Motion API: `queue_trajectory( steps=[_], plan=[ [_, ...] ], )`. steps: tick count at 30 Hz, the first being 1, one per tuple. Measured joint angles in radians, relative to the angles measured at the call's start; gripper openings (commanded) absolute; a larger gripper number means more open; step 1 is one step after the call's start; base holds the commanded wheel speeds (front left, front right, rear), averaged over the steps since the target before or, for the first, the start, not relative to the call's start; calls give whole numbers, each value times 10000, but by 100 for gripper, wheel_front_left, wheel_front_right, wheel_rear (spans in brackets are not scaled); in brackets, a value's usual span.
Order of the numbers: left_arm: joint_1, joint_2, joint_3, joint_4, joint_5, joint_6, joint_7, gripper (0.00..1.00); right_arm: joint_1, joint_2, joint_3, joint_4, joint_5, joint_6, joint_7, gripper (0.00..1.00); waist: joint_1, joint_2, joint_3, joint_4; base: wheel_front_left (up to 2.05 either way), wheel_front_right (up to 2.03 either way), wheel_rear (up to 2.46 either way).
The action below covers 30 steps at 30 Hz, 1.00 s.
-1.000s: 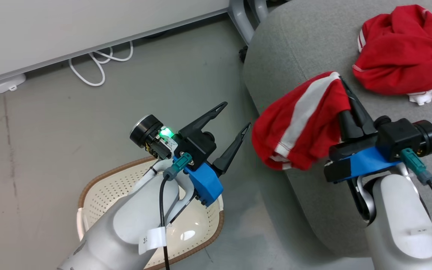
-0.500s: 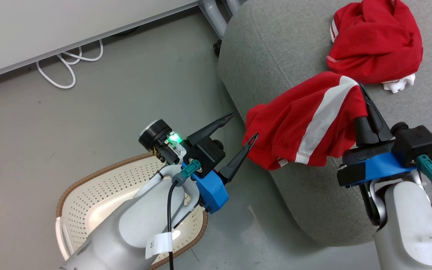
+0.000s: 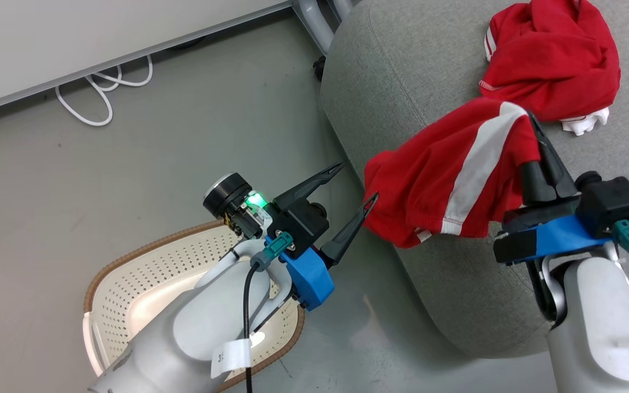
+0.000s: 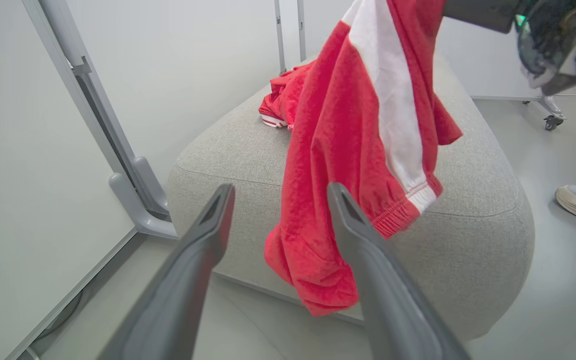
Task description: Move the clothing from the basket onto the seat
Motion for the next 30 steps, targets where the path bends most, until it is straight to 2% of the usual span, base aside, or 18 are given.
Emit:
queue_trajectory(
  steps=[11, 21, 25, 30],
  plan=[
    [-565, 403, 40, -207, 295, 0, 0, 100, -1950, -245, -625, -825, -263, 0, 0, 0, 0, 0, 925, 91, 0, 0, 0],
    [-1545, 1183, -82, -974, 669, 0, 353, 100, -5598, -1737, -2995, -1605, 184, 0, -2, 0, 1, -1, 2793, 131, 0, 0, 0],
    [-1788, 1557, -46, -1461, 750, 15, 608, 100, -6594, -2800, -3772, -1279, 257, 2, -2, 0, 1, -1, 3481, 114, 0, 0, 0],
    [-2015, 1952, -50, -2102, 857, 59, 928, 100, -6983, -3659, -4472, -650, 399, 2, -2, 0, 2, -1, 4268, -13, 0, 0, 0]
  ],
)
